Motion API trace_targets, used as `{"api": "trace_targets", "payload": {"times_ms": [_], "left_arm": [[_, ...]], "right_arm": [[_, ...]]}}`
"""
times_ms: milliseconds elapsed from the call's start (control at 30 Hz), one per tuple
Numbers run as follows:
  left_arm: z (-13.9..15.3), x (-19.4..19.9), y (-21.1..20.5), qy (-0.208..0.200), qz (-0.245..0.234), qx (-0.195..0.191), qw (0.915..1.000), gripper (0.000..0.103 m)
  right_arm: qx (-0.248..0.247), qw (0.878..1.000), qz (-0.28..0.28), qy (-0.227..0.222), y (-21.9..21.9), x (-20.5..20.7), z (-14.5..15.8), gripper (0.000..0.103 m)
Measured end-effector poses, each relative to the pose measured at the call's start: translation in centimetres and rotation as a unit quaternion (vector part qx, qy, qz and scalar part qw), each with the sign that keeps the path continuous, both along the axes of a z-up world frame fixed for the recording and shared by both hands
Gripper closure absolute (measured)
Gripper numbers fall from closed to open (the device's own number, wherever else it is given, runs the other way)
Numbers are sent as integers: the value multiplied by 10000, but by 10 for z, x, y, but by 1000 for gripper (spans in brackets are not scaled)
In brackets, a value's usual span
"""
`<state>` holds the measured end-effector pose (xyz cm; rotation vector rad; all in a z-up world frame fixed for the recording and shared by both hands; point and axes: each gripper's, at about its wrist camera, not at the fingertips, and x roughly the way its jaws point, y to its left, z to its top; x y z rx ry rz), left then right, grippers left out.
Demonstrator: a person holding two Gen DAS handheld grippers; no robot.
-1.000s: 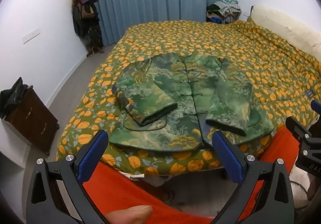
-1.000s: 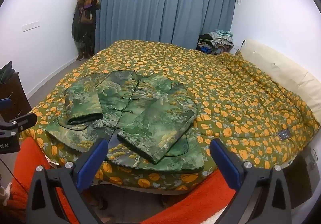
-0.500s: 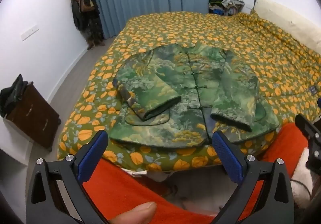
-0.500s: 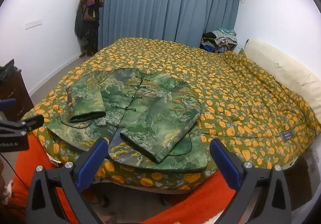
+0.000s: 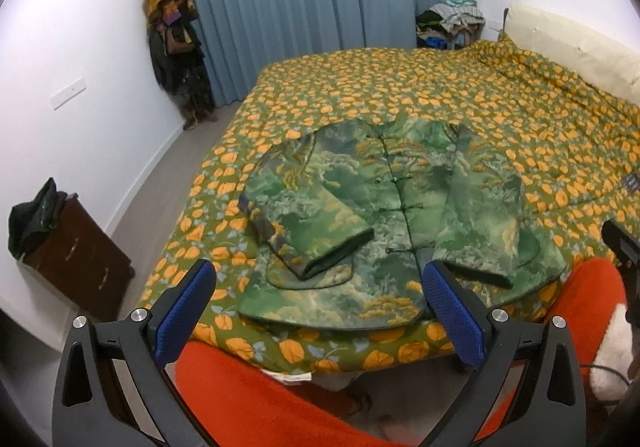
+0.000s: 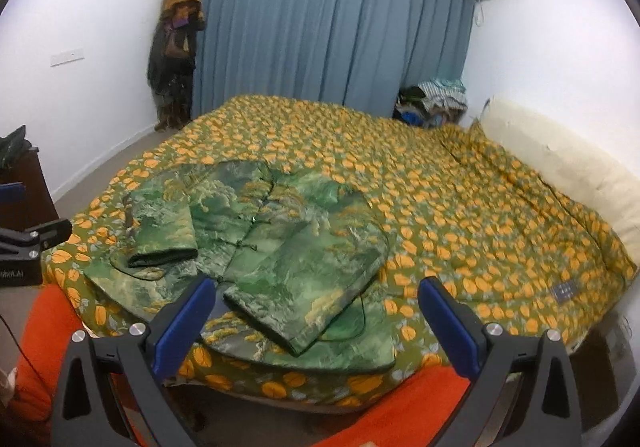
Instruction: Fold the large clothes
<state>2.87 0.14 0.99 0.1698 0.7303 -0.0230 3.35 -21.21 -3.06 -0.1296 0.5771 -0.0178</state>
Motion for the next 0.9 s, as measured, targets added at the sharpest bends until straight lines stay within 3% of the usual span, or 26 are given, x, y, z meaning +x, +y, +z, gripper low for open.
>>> {"api": "trace_targets", "payload": {"times_ms": [100, 267, 467, 900], "left_arm": [[0, 0, -1, -4, 11, -19, 10000, 0], [-1, 8, -1, -67, 75, 10, 9999, 0], [-2, 26, 5, -5, 235, -82, 9997, 0], [-8, 36, -1, -9, 259, 136, 9996, 0]], "right_arm": [[266, 9995, 127, 131, -5, 7, -1, 0], [33, 9999, 111, 16, -1, 11, -3, 0], [362, 9987, 219, 290, -7, 24, -7, 0], [110, 9987, 16, 501, 1, 41, -17, 0]]}}
